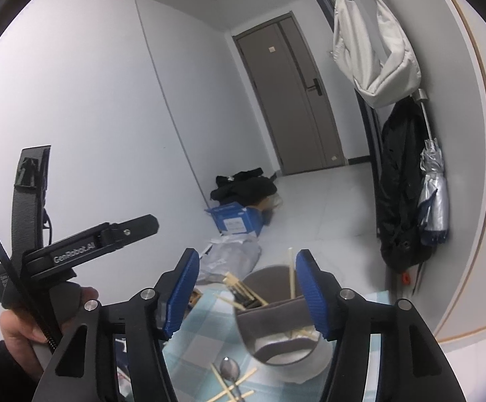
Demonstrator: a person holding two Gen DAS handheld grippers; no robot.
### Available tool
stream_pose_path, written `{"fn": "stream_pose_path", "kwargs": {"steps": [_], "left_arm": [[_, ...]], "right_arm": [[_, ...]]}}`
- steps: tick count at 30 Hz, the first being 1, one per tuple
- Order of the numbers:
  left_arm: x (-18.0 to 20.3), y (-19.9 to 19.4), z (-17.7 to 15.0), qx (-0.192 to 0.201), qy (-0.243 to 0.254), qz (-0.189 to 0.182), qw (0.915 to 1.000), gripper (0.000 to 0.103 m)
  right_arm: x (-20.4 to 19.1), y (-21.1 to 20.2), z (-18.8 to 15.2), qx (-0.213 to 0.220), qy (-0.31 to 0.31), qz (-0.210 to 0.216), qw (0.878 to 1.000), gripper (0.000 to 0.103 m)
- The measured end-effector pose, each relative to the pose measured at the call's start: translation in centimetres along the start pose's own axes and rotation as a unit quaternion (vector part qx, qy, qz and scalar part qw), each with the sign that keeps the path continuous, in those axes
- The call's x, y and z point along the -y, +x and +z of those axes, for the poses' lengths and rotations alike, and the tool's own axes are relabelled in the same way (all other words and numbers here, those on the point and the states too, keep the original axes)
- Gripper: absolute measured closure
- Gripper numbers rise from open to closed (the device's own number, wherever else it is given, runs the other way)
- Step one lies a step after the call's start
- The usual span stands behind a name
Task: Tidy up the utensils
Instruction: 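Open both grippers above the white holder, dropping the chopsticks in, then lower the right gripper onto the metal spoon and close on its bowl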
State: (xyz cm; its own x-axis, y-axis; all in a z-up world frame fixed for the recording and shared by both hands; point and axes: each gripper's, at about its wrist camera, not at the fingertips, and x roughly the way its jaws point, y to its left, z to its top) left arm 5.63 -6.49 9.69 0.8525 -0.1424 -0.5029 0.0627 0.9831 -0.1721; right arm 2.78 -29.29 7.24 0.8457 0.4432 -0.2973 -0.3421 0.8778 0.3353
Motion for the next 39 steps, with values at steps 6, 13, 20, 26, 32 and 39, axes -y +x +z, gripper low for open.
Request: {"fn": "stream_pose_path", "kwargs": {"steps": [6,13,20,26,32,39], "left_arm": [[-1.5,-1.5,-1.2,0.014,-0.004,0.019,0.9997,0.002],[-3.4,-2.5,-3.1,0.022,-0.024,0.034,0.9989,0.002],[-5.4,-1.9,-5.9,0.011,-0.042,0.041,0.9982,0.002],[-7.3,-0.3,-8.8,-0.022,-0.054,0.049,0.9971,0.002],[-9.0,1.7,-10.9,-0.062,-0.068,0.057,0.9941,0.002],[-11.8,3.3,-11.1,-0.097,-0.111,0.068,0.9867,0.002]], "right_arm": [[-1.4,-0.9,-1.2,0.002,-0.008,-0.001,1.000,0.035],[-2.8,-1.3,-3.1,-0.007,-0.021,-0.007,1.000,0.028],[-3.6,-0.4,-6.2,-0.035,-0.040,-0.021,0.998,0.021],[-3.2,1.4,-9.3,-0.076,-0.043,-0.035,0.996,0.019],[-2.8,4.0,-12.7,-0.131,-0.070,-0.087,0.985,0.015],[-2.5,8.4,-16.1,-0.219,-0.076,-0.099,0.968,0.015]]}}
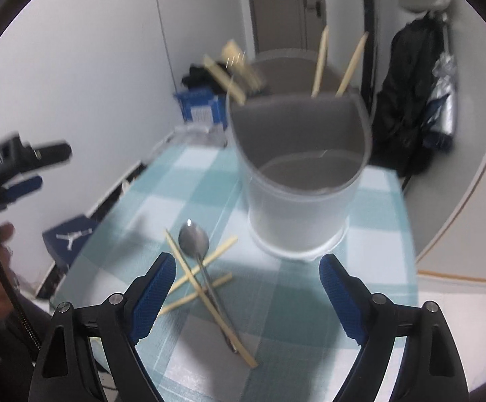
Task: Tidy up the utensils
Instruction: 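Lower the right gripper onto the metal spoon and close on its bowl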
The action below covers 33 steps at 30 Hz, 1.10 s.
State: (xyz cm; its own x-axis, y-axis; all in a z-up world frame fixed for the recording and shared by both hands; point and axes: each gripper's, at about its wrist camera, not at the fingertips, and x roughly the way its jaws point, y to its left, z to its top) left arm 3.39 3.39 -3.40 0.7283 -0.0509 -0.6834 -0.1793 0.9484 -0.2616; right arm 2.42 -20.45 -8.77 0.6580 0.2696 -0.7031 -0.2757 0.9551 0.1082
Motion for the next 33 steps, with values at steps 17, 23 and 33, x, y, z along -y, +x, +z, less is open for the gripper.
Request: {"fn": "stream_pose_path", "kwargs": {"steps": [17,23,33], "left_arm": [[-3.9,2.7,1.5,-0.057,-0.112,0.000,0.9920,0.002],[-4.3,2.8,1.8,-0.068,-0.130,-0.010,0.9891,0.002],[-5.6,3.3,2.1,-0.083,-0.161,-0.021,0.9833,0.002]], "right_arm": [[-5.9,8.9,0.9,-0.110,-0.109,-0.028,0.987,0.047],[-6.0,9.8,2.2,-0.118,-0.113,-0.037,0.986,0.051],[-5.2,11.3,3.4,-0.160,-0.084,0.000,0.984,0.051]]}}
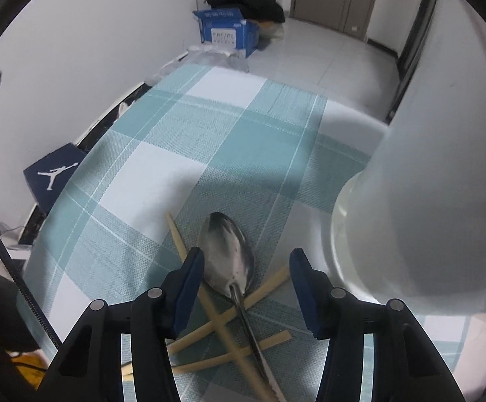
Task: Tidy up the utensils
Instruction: 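Lower the right gripper onto the metal spoon and close on its bowl, then close the left gripper on a loose chopstick while the right lifts the spoon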
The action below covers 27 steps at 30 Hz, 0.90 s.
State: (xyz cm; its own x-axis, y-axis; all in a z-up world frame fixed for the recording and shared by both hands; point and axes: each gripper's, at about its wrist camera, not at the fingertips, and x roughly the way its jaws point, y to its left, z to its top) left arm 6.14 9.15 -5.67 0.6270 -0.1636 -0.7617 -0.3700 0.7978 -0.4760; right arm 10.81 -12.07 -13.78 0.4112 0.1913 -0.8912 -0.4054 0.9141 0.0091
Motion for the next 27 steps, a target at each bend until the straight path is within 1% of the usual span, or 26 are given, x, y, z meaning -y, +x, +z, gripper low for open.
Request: {"fn": "stream_pose_path", "kwargs": {"steps": [2,6,8,10,12,13,14,18,20,24,27], "left_arm": [[-0.1,0.0,0.1,-0.001,-0.004,-0.003,1.0000,0.002],[-0.1,-0.2,0.2,0.001,-0.005,-0.007,1.0000,0.002],[-0.2,-0.3,0.2,0.003,-0.005,-0.006,1.0000,0.002],[-0.3,-0.3,0.2,0.004,-0.007,-0.006,0.9999,0.002],[-0.6,-0.3,0.3,0.003,-0.009,-0.004,0.9999,0.002],[-0.6,-0.3,0.2,0.002,-0.011,-0.003,0.9999,0.002],[-0.6,-0.3,0.3,0.002,-0.013,-0.003,0.9999,0.002],[-0.8,-0.3,0.3,0.003,-0.014,0.001,0.9999,0.002],[-0.7,-0.3,0.3,0.003,-0.013,0.002,0.9999,0.002],[-0.8,-0.4,0.2,0.006,-0.008,0.010,0.9999,0.002],[-1.0,-0.1,0.0,0.002,-0.004,0.016,0.9999,0.002]], "right_arm": [[-0.2,0.1,0.1,-0.002,-0.007,0.002,1.000,0.048],[-1.6,0.5,0.3,-0.014,-0.036,-0.005,0.999,0.048],[-2.3,0.7,0.4,-0.018,-0.049,-0.004,0.999,0.053],[-2.3,0.8,0.6,-0.018,-0.051,-0.002,0.999,0.053],[-2.2,0.9,0.6,-0.020,-0.045,0.006,0.999,0.058],[-2.2,0.9,0.7,-0.021,-0.044,0.010,0.999,0.061],[-2.1,0.9,0.7,-0.022,-0.046,0.010,0.999,0.067],[-2.5,1.0,0.7,-0.025,-0.051,0.014,0.998,0.067],[-2.8,0.9,0.5,-0.021,-0.054,0.018,0.998,0.068],[-2.8,-0.1,-0.1,-0.005,-0.058,0.011,0.998,0.068],[-2.5,-1.3,-0.4,0.019,-0.057,0.007,0.998,0.068]]}}
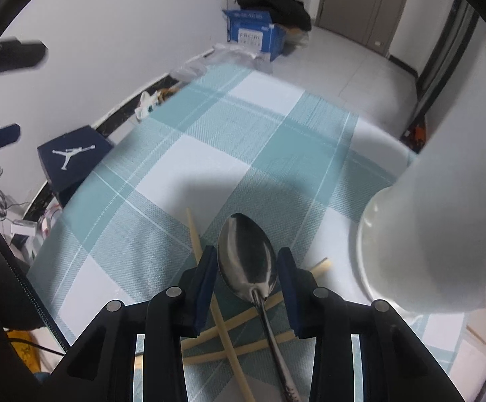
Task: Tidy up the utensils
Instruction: 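Close the left gripper on a loose chopstick while the right lifts the spoon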
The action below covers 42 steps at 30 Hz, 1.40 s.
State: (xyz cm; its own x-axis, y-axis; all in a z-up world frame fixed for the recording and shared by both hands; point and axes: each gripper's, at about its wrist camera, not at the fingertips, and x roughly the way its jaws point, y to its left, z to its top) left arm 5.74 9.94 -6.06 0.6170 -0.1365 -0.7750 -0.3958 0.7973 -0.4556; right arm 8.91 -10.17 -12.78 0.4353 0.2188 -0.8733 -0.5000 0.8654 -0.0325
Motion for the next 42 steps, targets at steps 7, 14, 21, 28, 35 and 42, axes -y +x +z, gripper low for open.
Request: {"fn": "stream_pose_path", "kwargs": {"steps": [7,14,21,28,35,42], "left_arm": [[0.6,1.4,-1.4,-0.031,0.030,0.019,0.9989,0.002],[3.6,4.9,-4.6,-0.123,0.085,-0.007,0.9887,0.005],[5.9,6.0,-6.0,-0.155,0.120,0.000,0.9806,0.017],[8.1,7.6,-7.2,-0.166,0.149,0.037,0.9741,0.027],[9.0,8.3,-8.1,-0.165,0.158,0.079,0.9703,0.059],[9.8,8.4,-8.3,-0.153,0.155,0.104,0.9704,0.095]], "right_arm": [[0.8,-4.2,-1.9,0.074,0.025,-0.001,0.997,0.068],[2.9,-8.3,-3.8,0.145,0.055,0.005,0.988,0.068],[5.0,-10.5,-5.4,0.193,0.089,0.021,0.977,0.068],[6.6,-12.4,-6.8,0.219,0.115,0.033,0.968,0.068],[8.1,-14.3,-8.1,0.240,0.121,0.038,0.962,0.068],[9.2,-14.8,-9.2,0.241,0.143,0.043,0.959,0.068]]}}
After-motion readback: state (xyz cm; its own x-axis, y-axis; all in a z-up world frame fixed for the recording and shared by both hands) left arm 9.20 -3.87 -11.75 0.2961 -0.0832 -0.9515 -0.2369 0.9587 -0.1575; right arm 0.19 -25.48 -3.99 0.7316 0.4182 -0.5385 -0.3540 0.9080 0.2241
